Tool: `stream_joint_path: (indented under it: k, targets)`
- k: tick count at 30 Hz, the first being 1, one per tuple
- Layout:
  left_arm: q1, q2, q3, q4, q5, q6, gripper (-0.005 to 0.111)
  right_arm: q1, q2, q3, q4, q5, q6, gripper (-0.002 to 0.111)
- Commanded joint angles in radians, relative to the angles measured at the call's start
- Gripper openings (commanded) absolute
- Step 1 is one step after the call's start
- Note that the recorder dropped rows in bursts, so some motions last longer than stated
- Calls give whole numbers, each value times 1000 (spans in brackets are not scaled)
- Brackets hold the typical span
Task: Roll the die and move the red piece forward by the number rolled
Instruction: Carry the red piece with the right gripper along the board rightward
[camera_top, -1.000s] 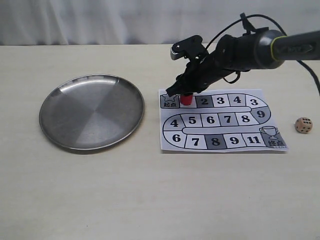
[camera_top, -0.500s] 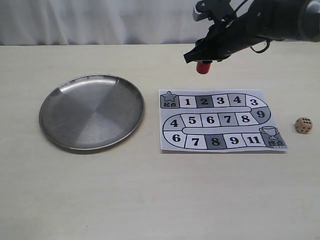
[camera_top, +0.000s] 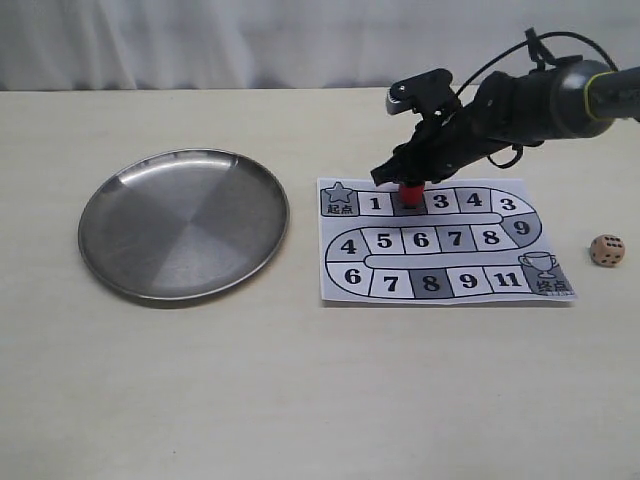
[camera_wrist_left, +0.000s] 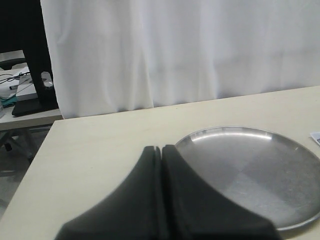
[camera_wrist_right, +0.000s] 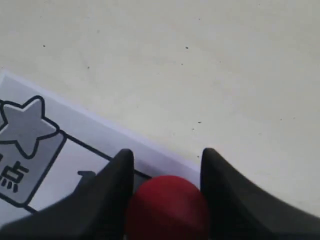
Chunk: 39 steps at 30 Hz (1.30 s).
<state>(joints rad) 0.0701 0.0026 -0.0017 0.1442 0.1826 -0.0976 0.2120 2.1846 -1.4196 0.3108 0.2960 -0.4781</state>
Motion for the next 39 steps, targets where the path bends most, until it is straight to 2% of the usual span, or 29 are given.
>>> stream_joint_path:
  k: [1, 5, 8, 12, 25, 34, 39]
  targets:
    - [5, -3, 2, 0, -9, 1, 0, -5, -31, 14, -30, 50, 1, 4]
    - [5, -3, 2, 0, -9, 1, 0, -19, -177, 14, -96, 50, 51, 4]
    - [5, -3, 2, 0, -9, 1, 0, -49, -204, 14, -96, 68, 56, 4]
    - [5, -3, 2, 0, -9, 1, 0, -83, -158, 38, -96, 71, 56, 4]
    - [5, -3, 2, 0, -9, 1, 0, -87, -2, 76, -96, 52, 54, 4]
    - [5, -3, 2, 0, -9, 1, 0, -99, -245, 72, -96, 66, 82, 4]
    - [5, -3, 2, 0, -9, 1, 0, -141, -231, 72, -117, 75, 82, 4]
